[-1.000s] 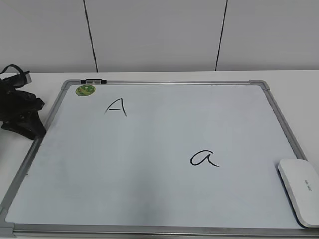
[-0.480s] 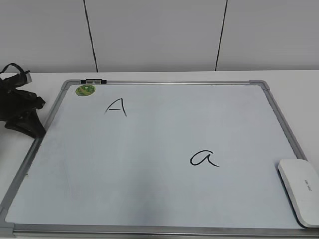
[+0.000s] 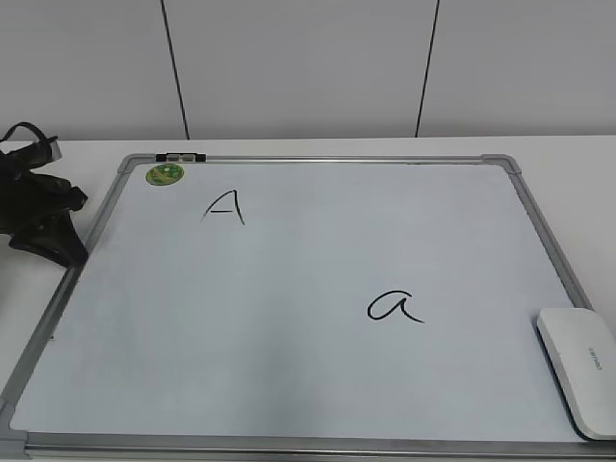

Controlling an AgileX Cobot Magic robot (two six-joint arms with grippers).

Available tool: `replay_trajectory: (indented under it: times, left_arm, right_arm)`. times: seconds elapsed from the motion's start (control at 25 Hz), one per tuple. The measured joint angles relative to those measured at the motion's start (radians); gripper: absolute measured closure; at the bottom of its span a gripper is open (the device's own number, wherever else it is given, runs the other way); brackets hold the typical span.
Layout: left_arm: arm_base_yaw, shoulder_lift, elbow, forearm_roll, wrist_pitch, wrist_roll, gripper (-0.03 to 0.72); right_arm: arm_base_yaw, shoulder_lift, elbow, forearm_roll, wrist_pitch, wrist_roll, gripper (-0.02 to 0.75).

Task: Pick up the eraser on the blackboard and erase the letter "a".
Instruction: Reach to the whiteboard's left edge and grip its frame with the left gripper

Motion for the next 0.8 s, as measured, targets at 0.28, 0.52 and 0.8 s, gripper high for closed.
replay_trajectory:
  times: [0.28, 0.52, 0.8]
  left_arm:
    - [0.0, 0.0, 0.0, 0.0, 0.0, 0.0, 0.638]
    - [0.0, 0.0, -0.001, 0.0, 0.0, 0.0, 0.638]
    - [0.0, 0.0, -0.002, 0.0, 0.0, 0.0, 0.638]
  right_arm:
    - [0.0, 0.376, -0.106, 0.085, 0.062, -0.08, 0.151]
    - [0.0, 0.66, -0.162, 0.089, 0.122, -0.086, 0.151]
    - [0.0, 0.881, -0.162, 0.093, 0.09, -0.055, 0.151]
